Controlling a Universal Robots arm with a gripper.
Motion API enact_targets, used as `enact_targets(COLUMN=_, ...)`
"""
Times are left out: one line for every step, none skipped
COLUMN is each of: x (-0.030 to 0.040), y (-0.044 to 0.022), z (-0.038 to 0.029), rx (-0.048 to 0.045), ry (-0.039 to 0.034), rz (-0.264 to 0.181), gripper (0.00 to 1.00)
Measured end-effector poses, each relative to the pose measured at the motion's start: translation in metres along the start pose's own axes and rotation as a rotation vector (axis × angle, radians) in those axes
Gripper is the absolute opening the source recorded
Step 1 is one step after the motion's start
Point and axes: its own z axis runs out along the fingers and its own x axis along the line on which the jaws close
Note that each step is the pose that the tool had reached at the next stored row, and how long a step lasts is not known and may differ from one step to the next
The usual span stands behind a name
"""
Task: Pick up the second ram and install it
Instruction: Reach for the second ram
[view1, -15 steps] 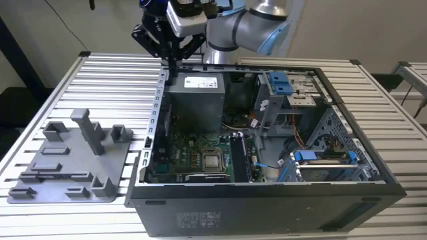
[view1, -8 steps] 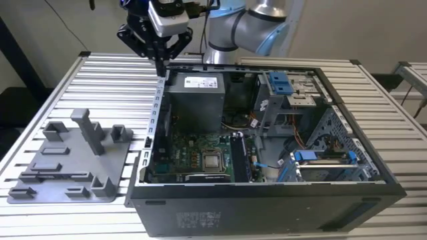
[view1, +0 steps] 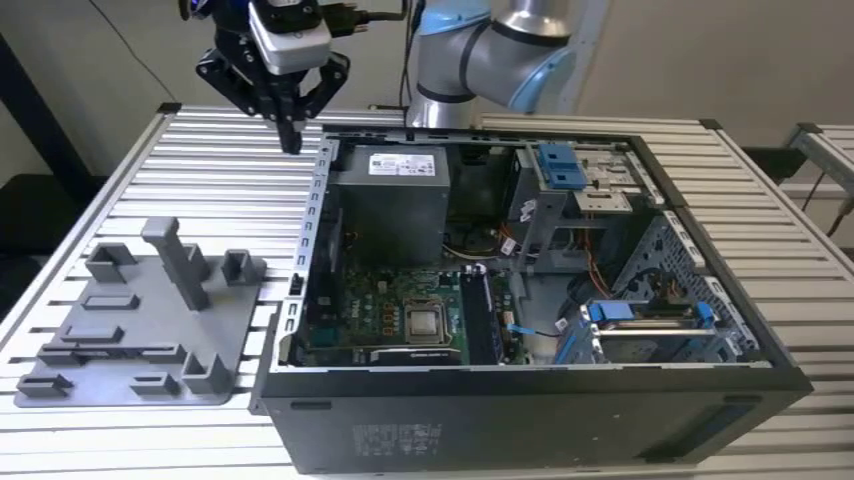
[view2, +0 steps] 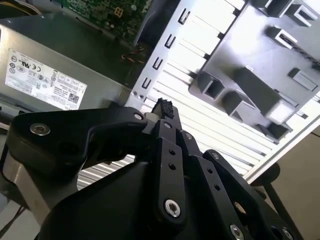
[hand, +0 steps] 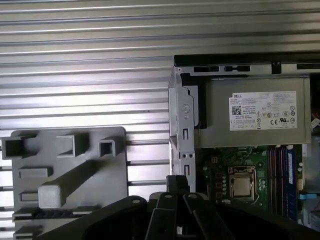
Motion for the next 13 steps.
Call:
enact_targets(x=0.0031, y=-0.0003, z=0.0, rx=0.0, ry=0.0002, rz=-0.002, gripper=0.11)
enact_targets(x=0.0059, y=-0.0007, z=0.0001, rx=0.0, ry=0.0003, rz=-0.004, gripper=0.11)
enact_targets(x=0.0089, y=-0.0011, z=0.0002, rx=-0.0001, ry=0.0004, rz=-0.006, gripper=0.11)
enact_targets(x=0.0119, y=-0.0015, z=0.0003, rx=-0.0001, ry=0.0005, rz=-0.009, gripper=0.11)
enact_targets(x=0.0146, y=-0.0019, z=0.0004, rx=-0.0002, ry=0.0006, rz=-0.011, gripper=0.11)
enact_targets(x=0.0173, y=-0.0025, z=0.0005, rx=-0.0002, ry=0.0008, rz=-0.014, gripper=0.11)
enact_targets(x=0.0197, y=-0.0031, z=0.0006, rx=-0.0003, ry=0.0009, rz=-0.017, gripper=0.11)
enact_targets(x=0.0223, y=-0.0037, z=0.0007, rx=-0.0004, ry=0.0011, rz=-0.02, gripper=0.11)
enact_targets(x=0.025, y=-0.0042, z=0.0007, rx=-0.0003, ry=0.0013, rz=-0.022, gripper=0.11)
enact_targets(x=0.0277, y=-0.0048, z=0.0008, rx=-0.0004, ry=0.0013, rz=-0.024, gripper=0.11)
enact_targets(x=0.0305, y=-0.0054, z=0.001, rx=-0.0004, ry=0.0014, rz=-0.027, gripper=0.11)
enact_targets(x=0.0332, y=-0.0059, z=0.0011, rx=-0.0005, ry=0.0015, rz=-0.028, gripper=0.11)
enact_targets(x=0.0361, y=-0.0064, z=0.0013, rx=-0.0006, ry=0.0015, rz=-0.03, gripper=0.11)
